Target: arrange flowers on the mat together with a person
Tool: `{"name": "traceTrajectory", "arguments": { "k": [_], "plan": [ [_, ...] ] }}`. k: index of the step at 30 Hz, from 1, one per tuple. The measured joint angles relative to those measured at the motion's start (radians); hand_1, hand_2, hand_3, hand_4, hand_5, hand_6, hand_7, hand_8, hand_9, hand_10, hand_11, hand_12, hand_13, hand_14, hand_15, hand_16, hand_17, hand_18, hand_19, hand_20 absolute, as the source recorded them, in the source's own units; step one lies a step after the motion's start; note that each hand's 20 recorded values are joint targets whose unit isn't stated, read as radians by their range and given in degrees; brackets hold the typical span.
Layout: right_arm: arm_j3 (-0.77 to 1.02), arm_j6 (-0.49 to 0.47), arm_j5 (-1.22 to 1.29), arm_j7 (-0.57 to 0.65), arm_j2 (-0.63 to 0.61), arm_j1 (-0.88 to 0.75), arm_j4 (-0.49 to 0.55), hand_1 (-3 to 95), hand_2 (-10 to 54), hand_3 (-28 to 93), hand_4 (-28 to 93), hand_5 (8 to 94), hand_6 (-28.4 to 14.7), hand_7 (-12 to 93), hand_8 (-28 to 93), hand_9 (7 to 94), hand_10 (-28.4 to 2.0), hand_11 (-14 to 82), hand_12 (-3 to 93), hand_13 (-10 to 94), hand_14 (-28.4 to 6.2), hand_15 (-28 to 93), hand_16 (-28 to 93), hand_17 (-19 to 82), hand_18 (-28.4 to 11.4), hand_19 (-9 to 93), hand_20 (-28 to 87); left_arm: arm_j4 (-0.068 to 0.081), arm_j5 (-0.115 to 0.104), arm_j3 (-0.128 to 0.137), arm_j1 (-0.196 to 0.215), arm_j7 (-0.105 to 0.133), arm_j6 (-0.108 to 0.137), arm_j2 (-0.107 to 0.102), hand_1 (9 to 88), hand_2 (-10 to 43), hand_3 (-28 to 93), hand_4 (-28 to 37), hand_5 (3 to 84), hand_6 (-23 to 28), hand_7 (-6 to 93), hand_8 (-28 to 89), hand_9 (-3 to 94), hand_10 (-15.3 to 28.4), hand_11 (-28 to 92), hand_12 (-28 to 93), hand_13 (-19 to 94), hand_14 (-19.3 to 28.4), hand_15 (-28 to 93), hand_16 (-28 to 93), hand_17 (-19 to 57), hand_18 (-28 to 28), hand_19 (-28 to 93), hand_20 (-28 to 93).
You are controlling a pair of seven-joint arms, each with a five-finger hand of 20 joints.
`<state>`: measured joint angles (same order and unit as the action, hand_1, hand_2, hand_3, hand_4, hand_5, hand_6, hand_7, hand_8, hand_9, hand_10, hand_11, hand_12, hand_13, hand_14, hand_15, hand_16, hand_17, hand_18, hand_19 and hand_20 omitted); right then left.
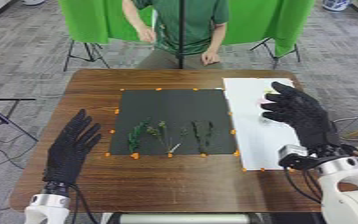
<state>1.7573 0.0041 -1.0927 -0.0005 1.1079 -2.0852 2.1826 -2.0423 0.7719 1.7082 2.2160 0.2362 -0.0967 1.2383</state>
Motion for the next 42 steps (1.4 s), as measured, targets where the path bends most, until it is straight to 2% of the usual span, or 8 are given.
{"name": "traceTrajectory", "arguments": {
  "k": [9,15,20,24,30,33,38,42],
  "plan": [
    [-0.014,0.038,-0.108,-0.017,-0.035,0.012,-0.002,28.6,-9.5,79,-28,37.2,-4.4,24,-13,41.2,-11.5,20.1,19.7,47,-10.4,43,16,17,-21.2,67,38,-0.001,-0.001,0.003,0.013,0.000,0.000,-0.001,26.6,-6.8,66,-28.3,27.7,2.7,13.0,-9,19.4,9.0,14,14,19,12.7,16,6,-11.3,21.5,38,8],
    [-0.108,0.189,-0.459,0.076,-0.121,0.079,-0.037,31.6,-9.5,77,-28,29.9,-5.3,22,-13,32.1,-10.2,15.4,19.0,51,-9.9,52,15,21,-20.4,74,39,0.000,0.000,0.001,0.009,-0.001,-0.001,-0.001,26.5,-6.9,66,-28.3,27.7,2.7,12.9,-9,19.4,9.1,14,14,19,12.7,16,6,-11.3,21.6,38,8],
    [-0.105,0.070,-0.691,0.161,-0.176,0.148,-0.104,29.9,-9.5,76,-28,27.6,-6.0,21,-12,30.2,-11.1,15.9,20.3,51,-10.6,61,13,22,-20.3,77,39,0.001,0.000,0.000,0.009,-0.005,-0.001,0.000,26.6,-6.9,66,-28.3,27.7,2.7,12.8,-9,19.4,9.1,14,14,19,12.7,16,6,-11.3,21.6,38,8],
    [-0.137,-0.038,-0.836,0.221,-0.224,0.178,-0.133,29.9,-9.5,75,-28,25.6,-3.1,21,-12,30.2,-11.5,19.6,21.9,50,-10.9,66,13,23,-19.8,79,40,0.002,0.001,0.000,0.007,-0.006,-0.003,0.000,26.6,-6.7,66,-28.3,27.7,2.8,12.7,-9,19.4,9.1,14,14,19,12.7,16,6,-11.3,21.5,38,8],
    [-0.314,-0.086,-1.176,0.432,-0.282,0.276,-0.210,30.0,-9.5,77,-28,31.3,-1.7,25,-14,32.5,-12.5,32.9,25.8,52,-11.3,76,16,25,-19.1,83,40,0.003,0.000,0.000,0.008,-0.006,-0.003,0.000,26.4,-6.7,66,-28.3,27.9,2.8,12.5,-8,19.4,9.1,14,14,19,12.7,16,6,-11.3,21.5,38,8],
    [-0.365,-0.068,-1.296,0.439,-0.290,0.320,-0.273,30.5,-9.5,78,-28,34.1,-2.1,26,-14,34.3,-12.7,35.4,26.3,53,-10.9,77,16,26,-19.1,84,40,0.002,0.000,0.000,0.008,-0.006,-0.003,0.000,26.4,-6.6,66,-28.3,27.8,2.9,12.5,-8,19.4,9.1,14,14,19,12.7,16,6,-11.3,21.5,38,8],
    [-0.457,0.086,-1.460,0.448,-0.322,0.373,-0.345,32.0,-9.5,78,-28,38.6,-2.6,28,-15,39.5,-12.0,37.8,25.6,57,-10.2,78,17,28,-19.1,86,41,0.002,0.000,0.000,0.008,-0.006,-0.003,0.000,26.3,-6.7,66,-28.3,27.9,2.9,12.4,-8,19.5,9.1,14,14,19,12.7,16,6,-11.3,21.5,38,8],
    [-0.476,0.093,-1.465,0.436,-0.325,0.409,-0.362,33.2,-9.5,77,-28,41.7,-1.7,31,-16,45.1,-11.7,40.9,25.4,61,-9.6,79,19,30,-19.3,89,41,0.002,0.000,0.000,0.009,-0.005,-0.003,-0.001,26.3,-6.6,66,-28.3,27.9,2.9,12.5,-8,19.5,9.1,14,14,19,12.8,17,6,-11.3,21.5,38,8]
  ]
}}
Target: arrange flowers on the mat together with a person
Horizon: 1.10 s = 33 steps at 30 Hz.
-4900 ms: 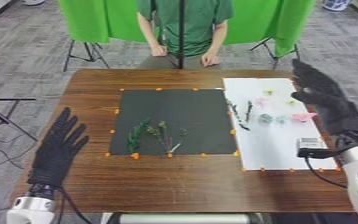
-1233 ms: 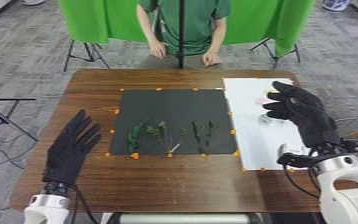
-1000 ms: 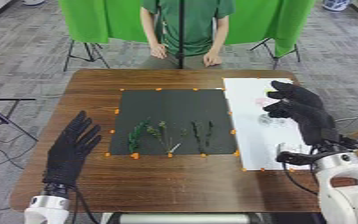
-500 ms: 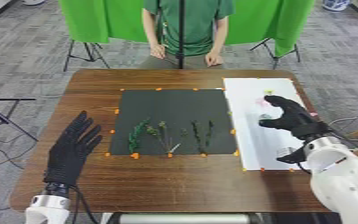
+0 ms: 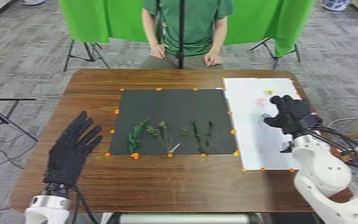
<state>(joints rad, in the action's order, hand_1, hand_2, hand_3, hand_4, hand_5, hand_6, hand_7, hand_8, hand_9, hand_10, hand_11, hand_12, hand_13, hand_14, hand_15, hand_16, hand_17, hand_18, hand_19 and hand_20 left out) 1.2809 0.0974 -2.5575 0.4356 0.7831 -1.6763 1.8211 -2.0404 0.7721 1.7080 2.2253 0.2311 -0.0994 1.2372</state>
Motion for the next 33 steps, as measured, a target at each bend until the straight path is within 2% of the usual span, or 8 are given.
{"name": "traceTrajectory", "arguments": {
  "k": [6,16,18,19,22,27,30,33],
  "plan": [
    [-0.050,-0.048,0.018,-0.001,0.003,0.070,-0.050,34.5,-9.5,78,-28,44.9,-0.5,33,-17,50.3,-11.4,43.2,25.6,63,-9.2,79,20,32,-19.4,91,42,0.000,0.000,0.000,0.000,0.000,0.000,0.000,26.4,-6.7,66,-28.3,28.0,2.9,12.6,-8,19.5,9.2,14,14,19,12.8,17,6,-11.3,21.5,38,8],
    [-0.110,-0.052,0.013,0.020,0.008,0.109,-0.092,37.6,-9.5,79,-28,52.3,0.2,36,-17,60.5,-10.6,45.7,26.1,67,-8.3,79,22,35,-19.3,93,43,0.002,0.000,-0.001,-0.004,0.000,0.000,0.000,26.4,-6.6,66,-28.3,28.0,2.9,12.5,-8,19.5,9.2,14,14,19,12.8,17,6,-11.3,21.5,38,8],
    [-0.117,-0.052,0.012,0.021,0.009,0.111,-0.096,40.6,-9.5,77,-28,54.7,0.8,38,-15,62.6,-9.7,41.1,31.4,69,-7.7,78,23,37,-18.8,93,43,0.002,0.000,-0.001,-0.004,0.000,0.000,0.000,26.4,-6.6,66,-28.3,28.1,3.0,12.5,-8,19.5,9.2,14,14,19,12.8,17,6,-11.3,21.5,38,8],
    [-0.120,-0.052,0.012,0.022,0.009,0.113,-0.098,43.0,-9.5,75,-28,55.5,0.6,40,-8,66.4,-9.1,35.7,36.1,70,-7.5,78,24,38,-18.6,93,44,0.003,0.000,-0.001,-0.005,0.000,0.000,0.000,26.4,-6.6,66,-28.3,28.1,3.0,12.5,-8,19.5,9.2,14,14,19,12.8,17,6,-11.3,21.5,38,8],
    [-0.131,-0.045,0.009,0.022,0.011,0.119,-0.111,49.3,-9.5,75,-28,58.5,0.6,47,-2,77.1,-7.5,22.4,46.3,73,-6.6,76,24,40,-18.2,93,45,0.003,-0.001,-0.001,-0.006,0.001,0.000,-0.002,26.3,-6.6,66,-28.3,28.2,3.1,12.5,-8,19.5,9.2,14,14,19,12.9,17,5,-11.3,21.5,38,8],
    [-0.164,0.056,-0.004,0.023,0.011,0.137,-0.145,53.4,-9.5,79,-28,67.3,0.8,48,1,85.9,-5.9,19.1,47.4,78,-5.5,74,25,45,-18.1,93,49,0.004,-0.005,0.002,-0.006,0.003,0.002,-0.016,26.3,-6.5,66,-28.3,28.3,3.1,12.4,-8,19.5,9.1,14,14,19,12.8,17,5,-11.3,21.5,38,8],
    [-0.178,0.124,-0.008,0.023,0.011,0.142,-0.160,53.3,-9.5,80,-28,68.6,0.9,49,0,87.5,-5.5,18.6,47.1,80,-5.1,74,26,46,-18.1,93,50,0.004,-0.010,0.004,-0.006,0.004,0.004,-0.033,26.4,-6.5,66,-28.3,28.3,3.1,12.4,-8,19.5,9.1,14,14,19,12.8,17,5,-11.3,21.5,38,8],
    [-0.183,0.138,-0.006,0.019,0.011,0.143,-0.161,53.4,-9.5,80,-28,69.3,0.8,49,-1,88.1,-5.4,18.0,46.9,80,-5.0,74,26,46,-18.3,93,51,0.004,-0.016,0.012,-0.004,0.005,0.008,-0.054,26.3,-6.5,66,-28.3,28.3,3.1,12.4,-8,19.5,9.1,14,14,19,12.8,17,5,-11.3,21.5,38,8]
  ]
}}
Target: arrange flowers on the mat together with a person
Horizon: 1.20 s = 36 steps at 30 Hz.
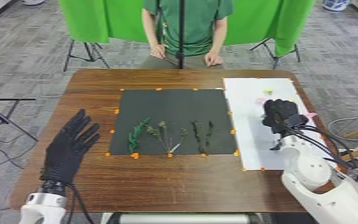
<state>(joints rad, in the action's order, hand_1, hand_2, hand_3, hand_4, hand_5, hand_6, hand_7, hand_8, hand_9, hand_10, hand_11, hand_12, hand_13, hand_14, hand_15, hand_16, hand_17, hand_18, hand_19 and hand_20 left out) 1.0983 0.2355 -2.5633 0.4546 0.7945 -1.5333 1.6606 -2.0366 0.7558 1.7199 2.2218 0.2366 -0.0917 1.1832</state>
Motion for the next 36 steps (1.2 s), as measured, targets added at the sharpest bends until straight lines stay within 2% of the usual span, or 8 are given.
{"name": "traceTrajectory", "arguments": {
  "k": [3,6,9,11,15,23,29,36],
  "plan": [
    [-0.025,0.019,0.014,-0.008,0.000,0.015,0.005,53.4,-9.5,80,-28,69.6,0.7,49,-2,88.4,-5.5,17.6,46.6,80,-5.0,74,26,46,-18.3,93,51,-0.001,-0.006,0.016,0.009,0.001,0.005,-0.027,26.3,-6.6,66,-28.3,28.3,3.0,12.4,-8,19.5,9.1,14,14,19,12.8,17,5,-11.3,21.5,38,8],
    [-0.098,0.083,0.050,-0.041,0.002,0.067,0.007,53.4,-9.5,80,-28,69.6,0.6,49,-3,88.8,-5.7,16.0,45.3,80,-5.0,74,27,46,-18.3,93,51,-0.005,-0.011,0.045,0.028,0.001,0.015,-0.059,26.3,-6.6,66,-28.3,28.2,3.0,12.3,-8,19.5,9.2,14,14,19,12.9,17,5,-11.4,21.5,38,8],
    [-0.206,0.174,0.109,-0.135,0.018,0.160,0.003,53.5,-9.5,80,-28,69.5,0.6,50,-3,88.9,-5.7,15.2,45.0,80,-5.0,74,27,46,-18.2,93,52,-0.010,-0.016,0.076,0.050,0.001,0.028,-0.086,26.3,-6.6,66,-28.3,28.3,3.0,12.3,-8,19.5,9.2,14,14,19,12.9,17,5,-11.4,21.5,38,8],
    [-0.275,0.207,0.147,-0.229,0.047,0.235,-0.007,53.6,-9.5,80,-28,69.7,0.7,50,-4,89.1,-5.8,14.5,44.5,80,-4.9,74,27,46,-18.2,93,52,-0.011,-0.019,0.085,0.057,0.002,0.036,-0.096,26.3,-6.6,66,-28.3,28.2,3.0,12.4,-8,19.5,9.2,14,14,19,12.8,17,5,-11.4,21.5,38,8],
    [-0.374,0.173,0.191,-0.415,0.151,0.379,-0.042,53.8,-9.5,79,-28,69.9,1.1,49,-4,89.5,-5.9,13.4,43.6,79,-4.7,74,27,46,-18.0,93,52,-0.008,-0.022,0.081,0.055,0.002,0.042,-0.104,26.3,-6.5,66,-28.3,28.2,3.0,12.3,-8,19.5,9.1,14,14,18,12.8,17,5,-11.4,21.6,38,8],
    [-0.445,-0.072,0.103,-0.659,0.405,0.552,-0.124,54.0,-9.5,78,-28,71.7,1.8,47,-6,90.5,-6.1,11.3,41.3,79,-5.0,75,27,46,-18.3,93,53,-0.005,-0.020,0.055,0.039,0.008,0.047,-0.109,26.1,-6.5,66,-28.3,27.5,2.8,12.2,-8,19.2,9.0,14,15,18,12.7,17,6,-11.6,22.1,38,8],
    [-0.485,-0.081,-0.043,-0.676,0.524,0.575,-0.206,54.3,-9.5,77,-28,74.0,2.5,44,-7,91.7,-5.6,9.1,38.4,80,-5.0,75,26,46,-18.6,93,53,-0.004,-0.019,0.032,0.014,0.019,0.054,-0.115,26.3,-6.4,66,-28.3,27.5,2.8,12.3,-8,19.2,9.1,14,15,18,12.6,16,6,-11.5,21.8,38,8],
    [-0.506,-0.108,-0.157,-0.679,0.571,0.553,-0.256,54.5,-9.5,76,-28,75.0,3.1,42,-7,91.9,-5.1,7.8,36.9,80,-5.0,75,26,46,-18.6,93,53,-0.003,-0.019,0.012,0.006,0.027,0.059,-0.133,26.4,-6.1,66,-28.3,27.1,2.7,12.6,-8,19.0,9.1,14,15,18,12.6,16,6,-11.8,21.7,38,8]
  ]
}}
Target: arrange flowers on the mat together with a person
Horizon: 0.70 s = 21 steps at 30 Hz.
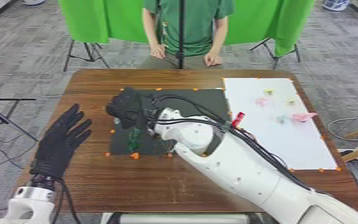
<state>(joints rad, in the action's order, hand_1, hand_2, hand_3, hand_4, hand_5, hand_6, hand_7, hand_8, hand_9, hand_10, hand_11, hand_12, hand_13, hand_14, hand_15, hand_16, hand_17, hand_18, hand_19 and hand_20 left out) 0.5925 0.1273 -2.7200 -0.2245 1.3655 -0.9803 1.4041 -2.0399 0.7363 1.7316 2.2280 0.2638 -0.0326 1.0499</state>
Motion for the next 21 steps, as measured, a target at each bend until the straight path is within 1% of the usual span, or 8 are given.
{"name": "traceTrajectory", "arguments": {
  "k": [11,14,21],
  "plan": [
    [-0.019,-0.006,-0.050,0.008,0.004,-0.021,-0.042,53.8,-9.5,75,-28,75.4,4.1,38,-6,91.6,-4.8,6.3,34.1,80,-4.9,75,26,46,-18.7,93,53,0.000,-0.001,-0.002,-0.001,0.007,0.000,-0.024,26.3,-5.9,66,-28.3,27.0,2.6,12.6,-8,19.0,9.0,14,15,18,12.6,17,6,-11.8,21.7,38,8],
    [-0.019,0.002,-0.059,0.025,0.008,-0.026,-0.053,53.6,-9.5,75,-28,75.4,4.1,38,-6,91.2,-4.6,6.1,33.7,80,-5.0,75,26,45,-18.8,93,53,0.001,-0.001,-0.004,-0.003,0.005,-0.002,-0.025,26.2,-5.9,66,-28.3,27.0,2.6,12.5,-8,19.0,9.1,14,15,18,12.6,17,6,-11.8,21.7,38,9],
    [-0.033,0.053,-0.065,0.084,0.018,-0.032,-0.072,52.9,-9.5,75,-28,74.2,4.1,37,-5,90.4,-4.5,5.7,33.1,79,-5.1,75,25,45,-18.7,93,53,0.013,0.000,-0.010,-0.021,-0.006,-0.008,-0.025,26.1,-5.9,66,-28.3,27.0,2.6,12.5,-8,18.9,9.0,14,15,18,12.5,17,6,-11.8,21.6,38,9]
  ]
}}
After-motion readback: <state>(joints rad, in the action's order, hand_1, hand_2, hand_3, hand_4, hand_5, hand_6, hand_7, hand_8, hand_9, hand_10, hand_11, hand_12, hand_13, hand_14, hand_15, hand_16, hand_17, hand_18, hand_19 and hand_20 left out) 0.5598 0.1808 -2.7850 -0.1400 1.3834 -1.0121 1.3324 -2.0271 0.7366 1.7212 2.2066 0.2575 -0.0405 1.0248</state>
